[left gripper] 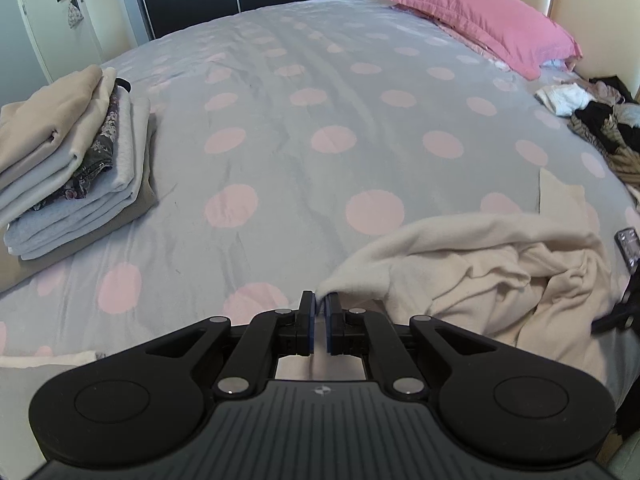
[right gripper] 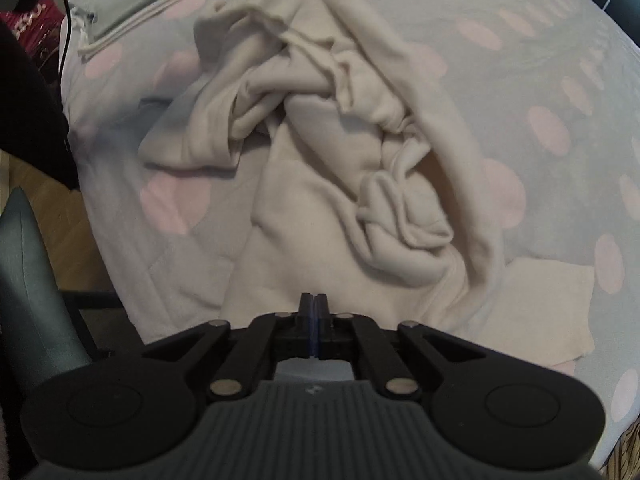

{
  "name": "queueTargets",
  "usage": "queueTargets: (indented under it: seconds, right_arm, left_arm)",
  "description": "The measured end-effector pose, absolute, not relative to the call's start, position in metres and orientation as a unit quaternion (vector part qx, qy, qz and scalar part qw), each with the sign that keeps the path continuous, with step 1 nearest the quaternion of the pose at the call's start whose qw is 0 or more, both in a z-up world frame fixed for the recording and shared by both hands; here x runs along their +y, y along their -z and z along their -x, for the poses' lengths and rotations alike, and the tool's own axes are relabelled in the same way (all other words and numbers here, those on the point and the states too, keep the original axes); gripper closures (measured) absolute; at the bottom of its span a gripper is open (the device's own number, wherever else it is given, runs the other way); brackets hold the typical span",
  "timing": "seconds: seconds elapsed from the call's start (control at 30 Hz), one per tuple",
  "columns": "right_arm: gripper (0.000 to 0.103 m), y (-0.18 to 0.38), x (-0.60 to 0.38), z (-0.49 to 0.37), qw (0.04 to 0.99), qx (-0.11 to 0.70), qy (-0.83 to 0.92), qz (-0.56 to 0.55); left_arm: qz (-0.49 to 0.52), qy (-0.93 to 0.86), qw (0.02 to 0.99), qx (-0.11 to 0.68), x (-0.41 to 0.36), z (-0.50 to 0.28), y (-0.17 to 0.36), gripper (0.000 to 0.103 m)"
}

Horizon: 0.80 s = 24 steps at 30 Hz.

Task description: Fold clothes

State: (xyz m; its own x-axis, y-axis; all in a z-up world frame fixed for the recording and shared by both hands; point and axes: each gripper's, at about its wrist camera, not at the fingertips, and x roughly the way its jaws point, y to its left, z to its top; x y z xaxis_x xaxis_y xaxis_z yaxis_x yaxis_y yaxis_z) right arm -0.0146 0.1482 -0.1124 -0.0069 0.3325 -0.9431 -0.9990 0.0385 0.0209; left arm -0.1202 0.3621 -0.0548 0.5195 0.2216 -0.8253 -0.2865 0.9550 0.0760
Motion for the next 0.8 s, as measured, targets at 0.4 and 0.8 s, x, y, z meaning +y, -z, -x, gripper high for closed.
queueTargets:
  seconds: [0.4,0.8]
  right_arm:
    - [0.081,0.083,0.183,0.0,0.692,0.342,-0.531,0.349]
    - [0.092,0.112,0.196,-0.023,0.704,0.387,-0.473,0.362]
  left_arm:
    - [0.036,-0.142,0.869,0.473,0.363,0.121,0.061,0.1]
    - [0.045,-0.135,0.873,0.466,0.368,0.124,0.059,0.1]
